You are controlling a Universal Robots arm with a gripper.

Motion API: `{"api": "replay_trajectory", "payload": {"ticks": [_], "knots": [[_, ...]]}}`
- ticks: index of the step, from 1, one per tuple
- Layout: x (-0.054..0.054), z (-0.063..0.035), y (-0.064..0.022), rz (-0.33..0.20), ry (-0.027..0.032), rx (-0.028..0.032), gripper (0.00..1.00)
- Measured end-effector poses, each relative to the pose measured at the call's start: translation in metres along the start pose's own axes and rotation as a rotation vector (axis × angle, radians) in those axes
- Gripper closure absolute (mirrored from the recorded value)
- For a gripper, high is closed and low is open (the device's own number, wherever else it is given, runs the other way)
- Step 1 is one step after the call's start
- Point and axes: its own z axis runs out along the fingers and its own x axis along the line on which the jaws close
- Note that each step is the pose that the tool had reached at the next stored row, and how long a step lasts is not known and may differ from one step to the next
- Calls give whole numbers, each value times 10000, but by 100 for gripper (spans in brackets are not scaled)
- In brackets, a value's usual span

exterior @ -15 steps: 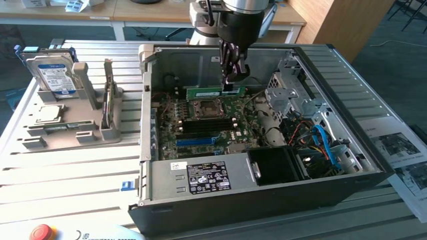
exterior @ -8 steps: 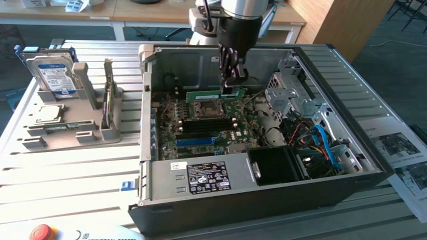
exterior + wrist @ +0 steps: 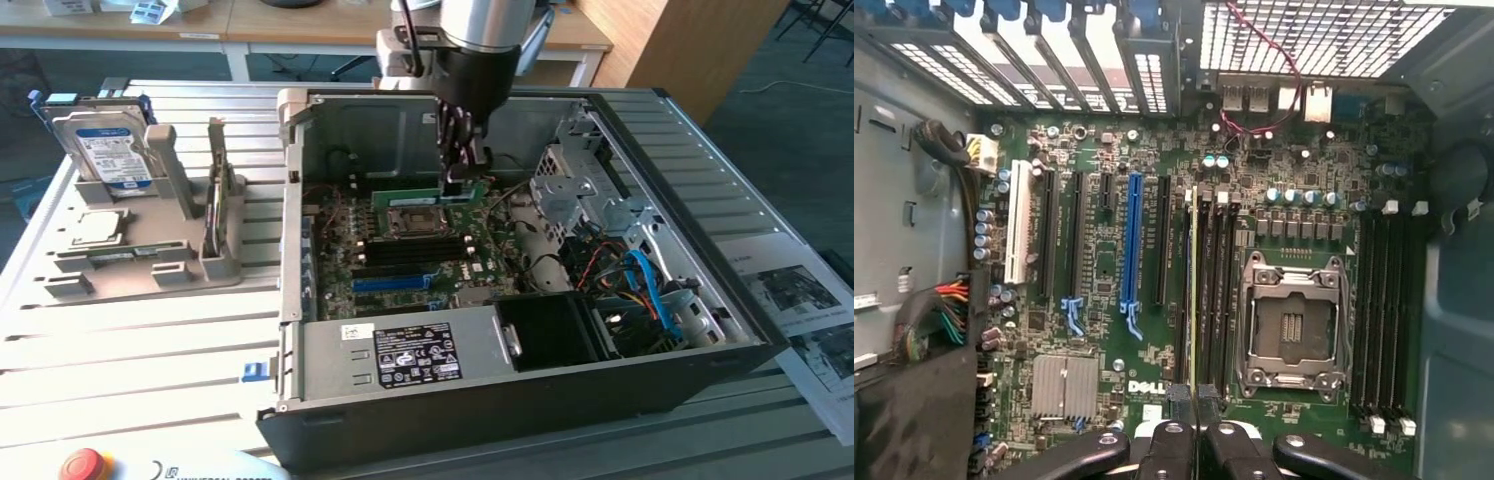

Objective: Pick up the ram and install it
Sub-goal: 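Insert the ram into the slot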

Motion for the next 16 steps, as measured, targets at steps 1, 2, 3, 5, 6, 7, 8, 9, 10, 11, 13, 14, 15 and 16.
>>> {"api": "replay_trajectory", "payload": {"ticks": [1, 2, 3, 5, 6, 7, 8, 9, 10, 11, 13, 14, 15, 16], "knots": [[-1, 15, 1, 1, -1, 0, 88], [-1, 29, 2, 1, -1, 0, 88], [-2, 44, 2, 1, -2, 0, 88], [-3, 76, 4, 1, -1, 0, 88], [-4, 93, 5, 2, -1, 0, 88], [-4, 110, 5, 2, -1, 0, 88], [-5, 125, 6, 2, -1, 0, 88], [-5, 140, 7, 2, -1, 0, 88], [-6, 155, 8, 2, 0, 0, 88], [-6, 168, 9, 2, 0, 0, 88], [-8, 197, 11, 3, -1, 0, 88], [-8, 212, 12, 3, 0, 0, 88], [-9, 227, 14, 4, -1, 0, 88], [-10, 243, 15, 4, -1, 0, 88]]}}
